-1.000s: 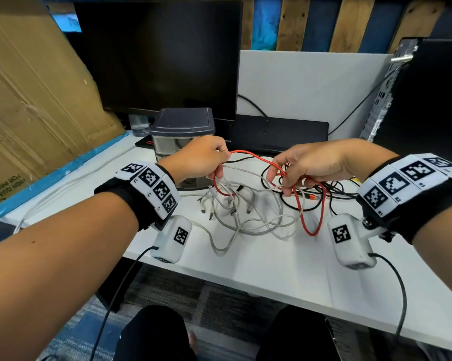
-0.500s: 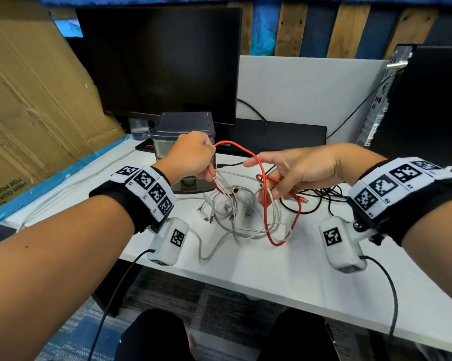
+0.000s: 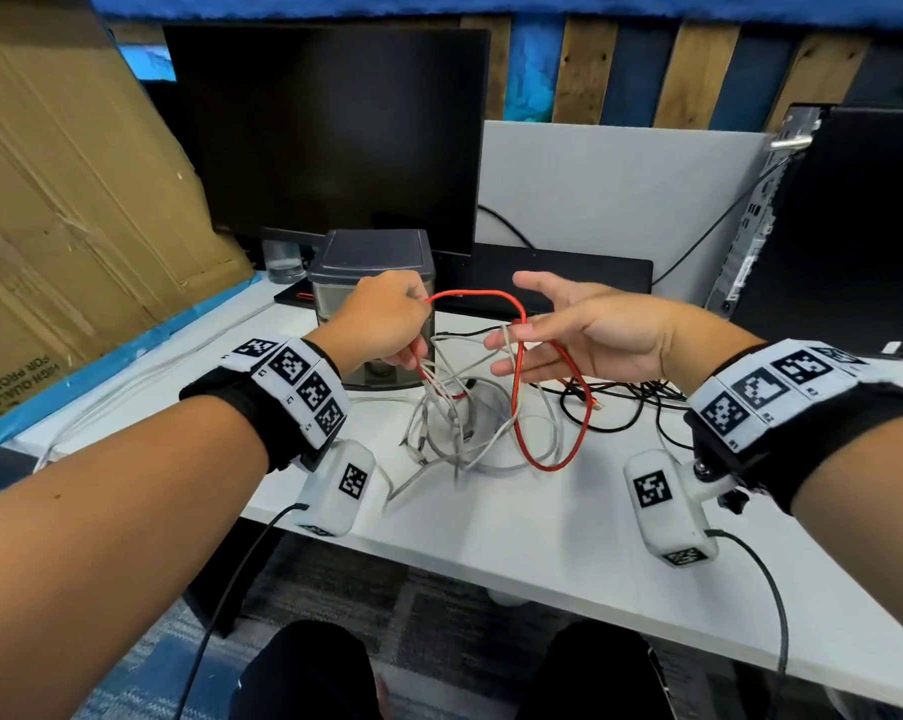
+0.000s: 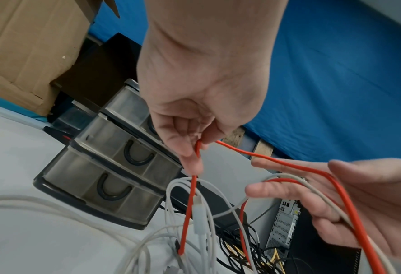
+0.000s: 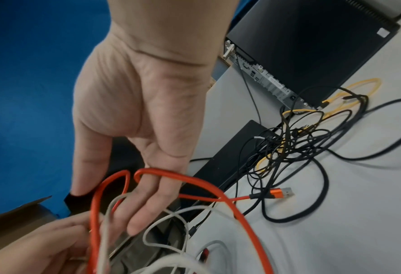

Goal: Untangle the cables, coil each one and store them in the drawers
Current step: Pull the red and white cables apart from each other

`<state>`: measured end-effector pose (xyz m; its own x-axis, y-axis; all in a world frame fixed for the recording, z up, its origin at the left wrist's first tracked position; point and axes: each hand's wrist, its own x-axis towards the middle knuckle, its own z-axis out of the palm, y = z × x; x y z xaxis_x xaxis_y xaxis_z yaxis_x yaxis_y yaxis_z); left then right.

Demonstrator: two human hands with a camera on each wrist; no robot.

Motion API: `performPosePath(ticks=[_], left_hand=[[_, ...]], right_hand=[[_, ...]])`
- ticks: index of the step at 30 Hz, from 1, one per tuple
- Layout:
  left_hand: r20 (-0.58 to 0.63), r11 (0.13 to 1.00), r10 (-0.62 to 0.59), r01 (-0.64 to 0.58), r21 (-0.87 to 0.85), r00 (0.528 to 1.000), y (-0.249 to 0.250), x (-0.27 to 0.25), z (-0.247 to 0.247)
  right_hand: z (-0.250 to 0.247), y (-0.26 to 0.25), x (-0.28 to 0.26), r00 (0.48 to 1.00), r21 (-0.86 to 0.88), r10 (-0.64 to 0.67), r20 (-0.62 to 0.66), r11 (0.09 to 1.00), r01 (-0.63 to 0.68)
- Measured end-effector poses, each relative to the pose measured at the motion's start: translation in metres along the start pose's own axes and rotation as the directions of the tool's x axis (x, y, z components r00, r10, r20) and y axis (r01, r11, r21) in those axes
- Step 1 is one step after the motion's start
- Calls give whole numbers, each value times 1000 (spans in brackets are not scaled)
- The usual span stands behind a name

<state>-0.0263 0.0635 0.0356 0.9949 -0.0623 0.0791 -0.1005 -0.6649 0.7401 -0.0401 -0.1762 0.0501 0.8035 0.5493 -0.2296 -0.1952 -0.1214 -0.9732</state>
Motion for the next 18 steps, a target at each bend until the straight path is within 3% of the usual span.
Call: performPosePath(ticks=[4, 8, 11, 15, 18], left_hand=[[35, 989, 141, -143, 37, 989, 6, -2, -1], [46, 942, 301, -304, 139, 953, 12, -4, -3], [66, 934, 269, -277, 227, 961, 11, 1, -7], [56, 952, 142, -152, 264, 988, 3, 8, -10], [175, 946, 124, -170, 277, 977, 1, 8, -10]], right_hand=[[2, -4, 4, 999, -60, -6, -49, 998, 3], [2, -8, 4, 999, -1, -5, -51, 1000, 5], [-3, -7, 2, 1000, 30, -5, -18, 1000, 5], [-9, -4, 0, 999, -62, -24, 26, 998, 26], [-7, -3, 0, 999, -110, -32, 4, 993, 33]])
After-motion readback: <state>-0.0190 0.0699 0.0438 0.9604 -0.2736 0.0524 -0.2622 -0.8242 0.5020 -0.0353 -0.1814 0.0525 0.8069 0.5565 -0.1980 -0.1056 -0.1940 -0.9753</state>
